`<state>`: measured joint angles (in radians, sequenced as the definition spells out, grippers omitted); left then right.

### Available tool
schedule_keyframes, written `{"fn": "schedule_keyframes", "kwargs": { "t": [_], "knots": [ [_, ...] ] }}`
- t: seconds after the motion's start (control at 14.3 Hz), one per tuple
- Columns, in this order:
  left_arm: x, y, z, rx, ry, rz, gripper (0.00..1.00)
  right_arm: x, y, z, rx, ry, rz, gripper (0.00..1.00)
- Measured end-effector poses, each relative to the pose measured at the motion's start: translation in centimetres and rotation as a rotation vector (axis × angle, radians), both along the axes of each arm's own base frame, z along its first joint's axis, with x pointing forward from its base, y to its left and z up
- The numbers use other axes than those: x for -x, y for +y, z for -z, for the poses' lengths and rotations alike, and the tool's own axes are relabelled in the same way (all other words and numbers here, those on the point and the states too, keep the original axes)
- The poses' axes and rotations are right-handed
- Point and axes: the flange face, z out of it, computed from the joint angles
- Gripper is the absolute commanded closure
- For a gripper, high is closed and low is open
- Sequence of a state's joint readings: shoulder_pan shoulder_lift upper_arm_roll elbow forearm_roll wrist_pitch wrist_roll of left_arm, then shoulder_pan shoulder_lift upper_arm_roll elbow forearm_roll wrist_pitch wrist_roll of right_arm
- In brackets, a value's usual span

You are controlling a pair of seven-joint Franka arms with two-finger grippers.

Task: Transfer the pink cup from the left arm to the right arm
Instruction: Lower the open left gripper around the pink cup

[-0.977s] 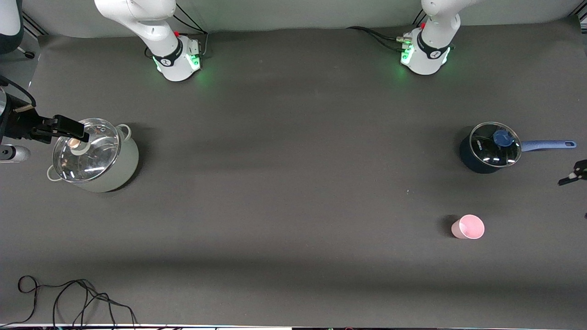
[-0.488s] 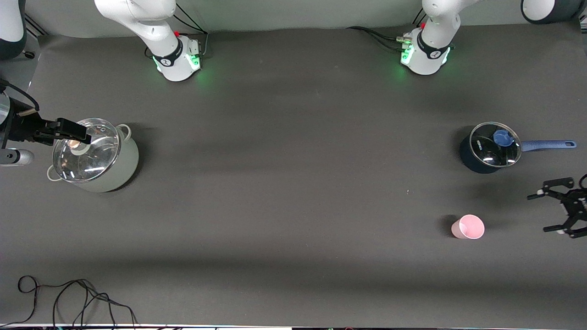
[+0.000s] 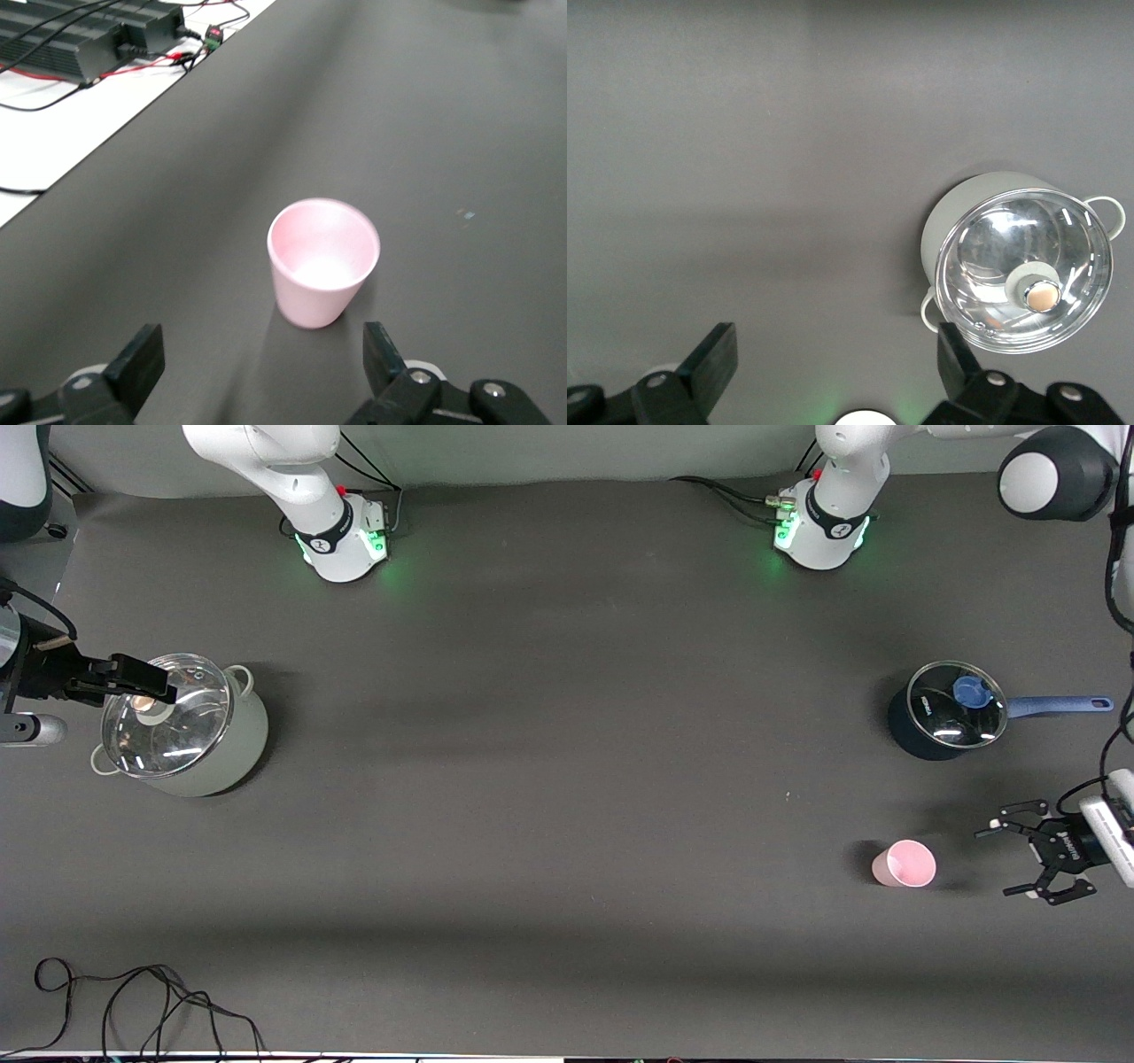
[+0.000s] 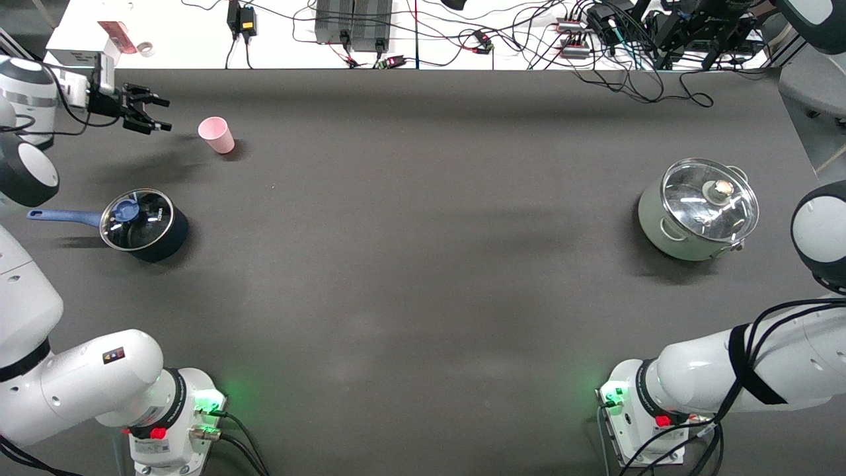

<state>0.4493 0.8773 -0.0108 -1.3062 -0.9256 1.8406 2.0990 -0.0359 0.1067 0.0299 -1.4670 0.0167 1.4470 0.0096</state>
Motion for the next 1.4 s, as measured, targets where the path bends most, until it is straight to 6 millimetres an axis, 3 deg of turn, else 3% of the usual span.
{"fn": "schedule_keyframes", "kwargs": {
  "t": [0.28,0.42,0.98,1.4],
  "knots": [
    [0.3,-0.1,5.0,0.033,-0.062,-0.006,0.00,0.0,0.0,0.0,0.000,0.001,0.000,0.00],
    [0.5,-0.4,6.5,0.047,-0.054,-0.007,0.00,0.0,0.0,0.0,0.000,0.002,0.000,0.00],
    [1.5,-2.5,9.3,0.109,-0.018,0.037,0.00,0.0,0.0,0.1,0.000,0.004,-0.001,0.00],
    [2.4,-4.1,10.7,0.164,-0.133,0.107,0.00,0.0,0.0,0.1,0.000,0.004,-0.001,0.00]
  ]
}}
